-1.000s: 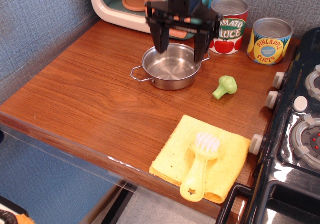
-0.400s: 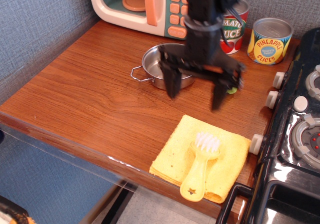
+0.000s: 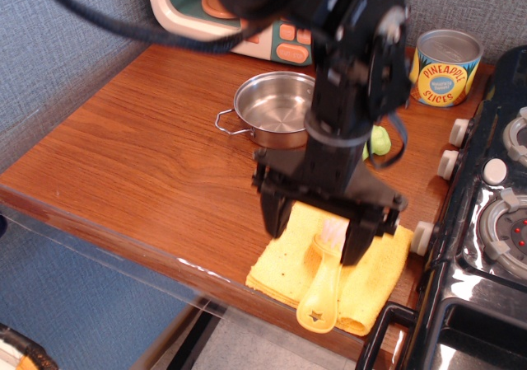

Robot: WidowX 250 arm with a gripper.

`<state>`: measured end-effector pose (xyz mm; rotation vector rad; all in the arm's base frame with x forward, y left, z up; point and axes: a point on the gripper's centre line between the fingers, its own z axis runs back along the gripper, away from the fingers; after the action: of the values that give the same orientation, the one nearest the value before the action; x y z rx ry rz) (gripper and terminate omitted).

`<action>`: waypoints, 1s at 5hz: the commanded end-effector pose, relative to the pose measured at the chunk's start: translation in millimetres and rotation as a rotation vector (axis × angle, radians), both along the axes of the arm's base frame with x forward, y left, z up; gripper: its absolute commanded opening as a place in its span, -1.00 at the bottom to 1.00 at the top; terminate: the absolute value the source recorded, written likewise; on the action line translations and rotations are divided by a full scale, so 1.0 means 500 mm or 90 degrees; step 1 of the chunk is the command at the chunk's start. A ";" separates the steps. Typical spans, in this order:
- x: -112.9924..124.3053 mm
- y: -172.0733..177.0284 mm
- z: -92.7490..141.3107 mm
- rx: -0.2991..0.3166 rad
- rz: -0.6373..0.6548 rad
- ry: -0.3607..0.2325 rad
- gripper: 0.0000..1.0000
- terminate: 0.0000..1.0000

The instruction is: Place the spatula in front of the oven.

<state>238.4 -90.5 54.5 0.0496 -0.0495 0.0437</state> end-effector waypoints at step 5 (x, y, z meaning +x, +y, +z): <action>0.002 -0.031 -0.058 -0.009 0.032 -0.038 -1.00 -1.00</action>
<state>235.4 -105.1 19.6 0.0417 -0.0896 0.0956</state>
